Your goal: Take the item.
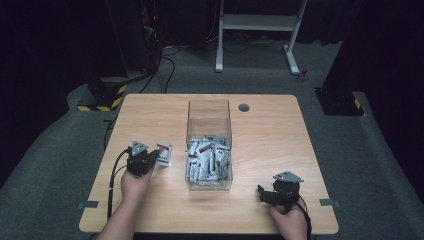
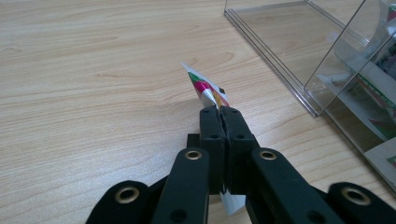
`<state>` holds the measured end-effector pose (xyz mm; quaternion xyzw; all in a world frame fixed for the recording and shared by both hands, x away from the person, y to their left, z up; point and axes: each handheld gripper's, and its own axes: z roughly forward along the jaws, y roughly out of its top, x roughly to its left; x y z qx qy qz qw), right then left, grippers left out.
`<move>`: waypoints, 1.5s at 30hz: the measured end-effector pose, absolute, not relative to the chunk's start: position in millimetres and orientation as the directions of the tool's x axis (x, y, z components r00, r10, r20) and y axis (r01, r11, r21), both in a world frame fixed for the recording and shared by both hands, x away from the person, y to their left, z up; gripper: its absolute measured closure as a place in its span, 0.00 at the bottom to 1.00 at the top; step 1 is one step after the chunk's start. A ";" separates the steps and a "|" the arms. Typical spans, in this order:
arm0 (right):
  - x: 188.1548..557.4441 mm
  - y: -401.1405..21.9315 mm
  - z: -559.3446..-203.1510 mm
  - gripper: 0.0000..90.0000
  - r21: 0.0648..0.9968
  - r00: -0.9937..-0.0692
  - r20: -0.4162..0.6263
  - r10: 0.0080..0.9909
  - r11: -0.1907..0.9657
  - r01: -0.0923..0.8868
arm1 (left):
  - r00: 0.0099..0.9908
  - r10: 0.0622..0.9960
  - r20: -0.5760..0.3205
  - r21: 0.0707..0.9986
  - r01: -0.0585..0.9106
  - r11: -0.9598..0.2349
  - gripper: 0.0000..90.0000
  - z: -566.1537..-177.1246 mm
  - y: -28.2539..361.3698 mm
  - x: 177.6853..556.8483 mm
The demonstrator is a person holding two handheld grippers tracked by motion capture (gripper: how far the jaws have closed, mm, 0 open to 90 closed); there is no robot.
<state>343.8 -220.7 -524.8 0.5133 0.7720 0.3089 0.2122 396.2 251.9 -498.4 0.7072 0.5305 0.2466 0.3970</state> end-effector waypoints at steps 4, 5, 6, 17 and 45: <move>343.8 -220.7 -524.8 0.09 0.695 -0.384 -0.011 0.923 0.283 0.661 | 0.314 0.947 -0.074 0.821 0.558 -0.121 0.93 -497.8 252.4 396.0; 343.8 -220.7 -524.8 0.09 0.695 -0.384 -0.011 0.923 0.284 0.661 | 0.315 0.946 -0.072 0.820 0.558 -0.124 0.91 -497.7 252.7 395.9; 343.8 -220.8 -524.8 0.09 0.695 -0.385 -0.011 0.923 0.284 0.660 | 0.317 0.946 -0.070 0.820 0.558 -0.126 0.87 -497.5 252.8 395.7; 343.7 -220.6 -524.7 0.09 0.695 -0.384 -0.010 0.923 0.282 0.662 | 0.325 0.943 -0.071 0.829 0.545 -0.125 0.64 -493.1 252.1 391.4; 343.7 -220.6 -524.8 0.09 0.695 -0.384 -0.010 0.923 0.283 0.661 | 0.375 0.923 -0.085 0.830 0.539 -0.143 0.42 -485.3 257.3 368.8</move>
